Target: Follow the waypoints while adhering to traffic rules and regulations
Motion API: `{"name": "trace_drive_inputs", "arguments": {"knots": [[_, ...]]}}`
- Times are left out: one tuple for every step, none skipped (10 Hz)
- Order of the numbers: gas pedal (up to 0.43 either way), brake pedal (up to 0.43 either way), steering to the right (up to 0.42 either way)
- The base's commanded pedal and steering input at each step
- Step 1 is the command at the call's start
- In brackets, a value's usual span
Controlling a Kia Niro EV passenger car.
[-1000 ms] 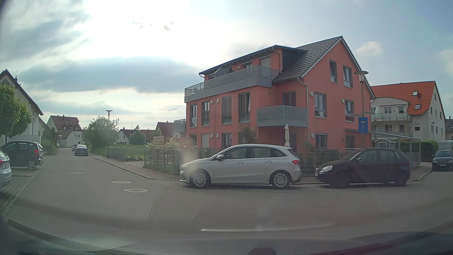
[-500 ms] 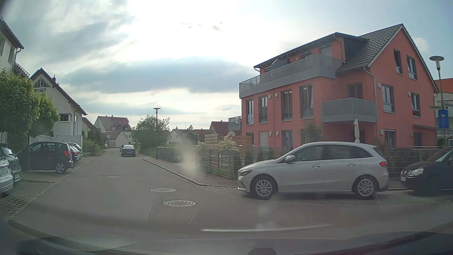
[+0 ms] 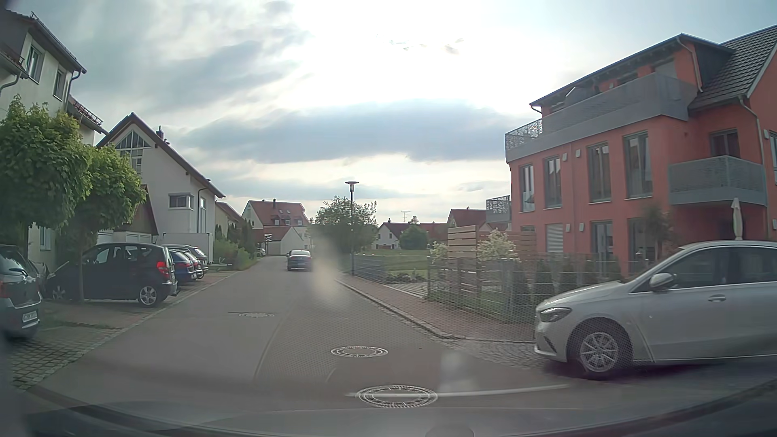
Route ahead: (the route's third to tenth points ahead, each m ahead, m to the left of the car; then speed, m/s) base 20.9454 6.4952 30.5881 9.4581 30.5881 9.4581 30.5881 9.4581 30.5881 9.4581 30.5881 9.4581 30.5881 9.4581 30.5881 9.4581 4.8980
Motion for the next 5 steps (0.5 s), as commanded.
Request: {"name": "trace_drive_inputs", "arguments": {"knots": [[0.138,0.0,-0.218],[0.13,0.0,-0.191],[0.13,0.0,-0.174],[0.13,0.0,-0.152],[0.13,0.0,-0.138]]}}
